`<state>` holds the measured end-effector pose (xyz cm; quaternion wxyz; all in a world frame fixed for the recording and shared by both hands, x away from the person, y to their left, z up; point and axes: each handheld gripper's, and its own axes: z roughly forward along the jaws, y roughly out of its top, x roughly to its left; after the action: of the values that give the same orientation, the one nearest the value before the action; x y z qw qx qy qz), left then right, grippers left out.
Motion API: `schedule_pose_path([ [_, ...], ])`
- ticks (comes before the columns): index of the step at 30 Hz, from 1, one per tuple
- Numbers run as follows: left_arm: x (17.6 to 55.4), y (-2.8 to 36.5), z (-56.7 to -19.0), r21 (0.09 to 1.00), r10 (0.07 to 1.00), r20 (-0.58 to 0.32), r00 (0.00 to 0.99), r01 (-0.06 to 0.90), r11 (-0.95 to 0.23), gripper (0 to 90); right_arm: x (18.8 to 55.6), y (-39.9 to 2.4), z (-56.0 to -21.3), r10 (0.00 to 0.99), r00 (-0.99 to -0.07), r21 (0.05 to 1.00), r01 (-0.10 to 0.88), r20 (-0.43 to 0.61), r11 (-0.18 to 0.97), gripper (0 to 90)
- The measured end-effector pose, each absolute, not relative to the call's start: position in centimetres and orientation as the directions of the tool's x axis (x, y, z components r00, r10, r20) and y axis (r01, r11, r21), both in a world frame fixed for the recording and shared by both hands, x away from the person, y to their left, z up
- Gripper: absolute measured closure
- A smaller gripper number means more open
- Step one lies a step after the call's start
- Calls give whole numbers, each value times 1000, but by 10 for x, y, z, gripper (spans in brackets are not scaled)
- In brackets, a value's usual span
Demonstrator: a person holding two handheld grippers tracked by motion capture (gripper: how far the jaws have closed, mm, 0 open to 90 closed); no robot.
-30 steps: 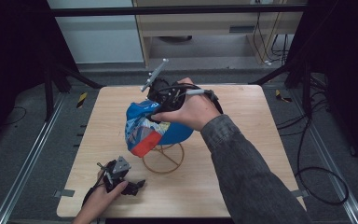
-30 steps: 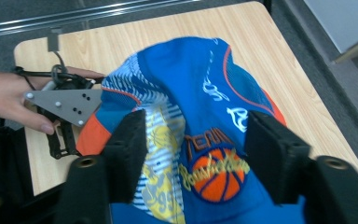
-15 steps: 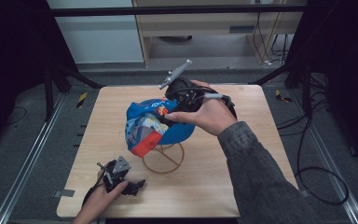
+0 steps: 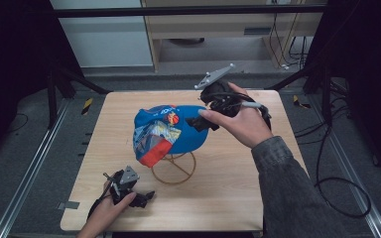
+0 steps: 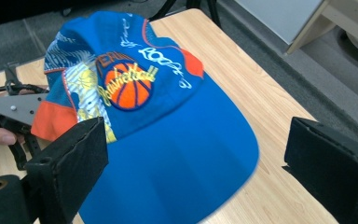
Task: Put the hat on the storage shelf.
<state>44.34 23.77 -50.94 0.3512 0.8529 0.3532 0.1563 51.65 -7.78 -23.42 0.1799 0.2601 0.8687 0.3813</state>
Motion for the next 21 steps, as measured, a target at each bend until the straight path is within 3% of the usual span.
schedule_pose_path([
  [21, 443, 238, -509, 709, 713, 18, 701, 494, -503, 0, 509, -124, -235, 676, -731, 799, 348, -97, 491, 71],
])
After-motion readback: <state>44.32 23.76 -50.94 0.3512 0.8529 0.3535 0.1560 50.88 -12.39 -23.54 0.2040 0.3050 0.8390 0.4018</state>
